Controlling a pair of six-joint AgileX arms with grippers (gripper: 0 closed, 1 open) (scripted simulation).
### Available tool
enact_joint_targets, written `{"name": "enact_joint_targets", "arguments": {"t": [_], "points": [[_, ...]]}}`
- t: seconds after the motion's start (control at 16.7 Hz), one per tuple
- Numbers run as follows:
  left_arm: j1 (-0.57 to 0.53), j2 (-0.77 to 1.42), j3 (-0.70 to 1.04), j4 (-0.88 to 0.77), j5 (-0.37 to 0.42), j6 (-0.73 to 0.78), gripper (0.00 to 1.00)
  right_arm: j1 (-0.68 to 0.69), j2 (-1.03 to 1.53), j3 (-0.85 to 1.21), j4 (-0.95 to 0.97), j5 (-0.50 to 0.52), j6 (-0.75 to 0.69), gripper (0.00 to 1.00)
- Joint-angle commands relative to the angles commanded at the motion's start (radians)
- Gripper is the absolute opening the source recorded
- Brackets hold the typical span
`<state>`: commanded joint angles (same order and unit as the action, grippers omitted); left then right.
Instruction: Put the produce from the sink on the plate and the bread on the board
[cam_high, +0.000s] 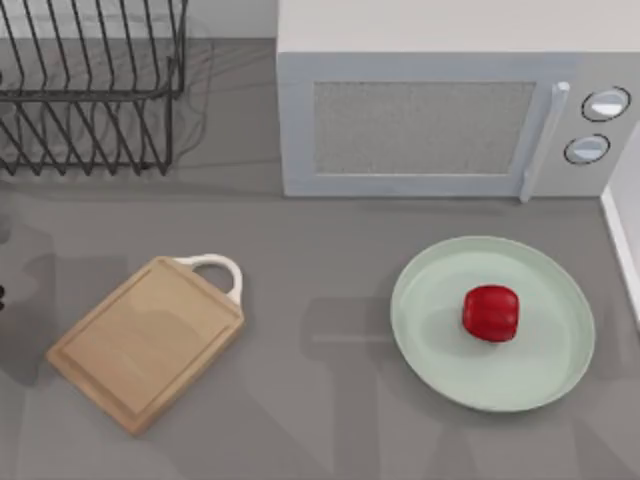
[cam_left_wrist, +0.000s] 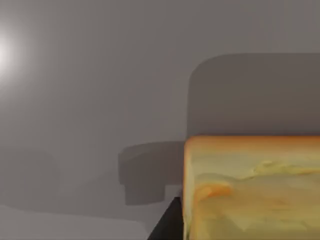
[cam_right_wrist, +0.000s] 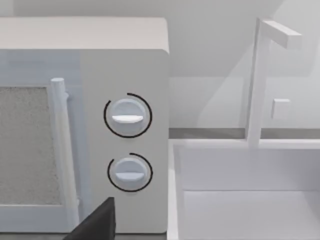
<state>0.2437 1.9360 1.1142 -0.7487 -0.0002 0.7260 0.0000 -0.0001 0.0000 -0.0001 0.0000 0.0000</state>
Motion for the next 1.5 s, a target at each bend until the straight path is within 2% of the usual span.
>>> {"name": "enact_joint_targets", "arguments": {"t": [0.3,0.66,0.84,1.2,1.5], "points": [[-0.001,-0.028,0.034,-0.05,0.008,-0.005,0.0,0.0,0.0,0.0,0.0,0.0,0.0,1.0],[-0.005,-0.111,0.186,-0.31,0.007,-0.006,0.0,0.0,0.0,0.0,0.0,0.0,0.0,1.0],[-0.006,-0.15,0.243,-0.388,0.007,-0.009,0.0,0.0,0.0,0.0,0.0,0.0,0.0,1.0],[-0.013,-0.147,0.246,-0.389,0.007,-0.02,0.0,0.0,0.0,0.0,0.0,0.0,0.0,1.0],[-0.145,-0.125,0.25,-0.373,0.004,-0.222,0.0,0.0,0.0,0.0,0.0,0.0,0.0,1.0]]}}
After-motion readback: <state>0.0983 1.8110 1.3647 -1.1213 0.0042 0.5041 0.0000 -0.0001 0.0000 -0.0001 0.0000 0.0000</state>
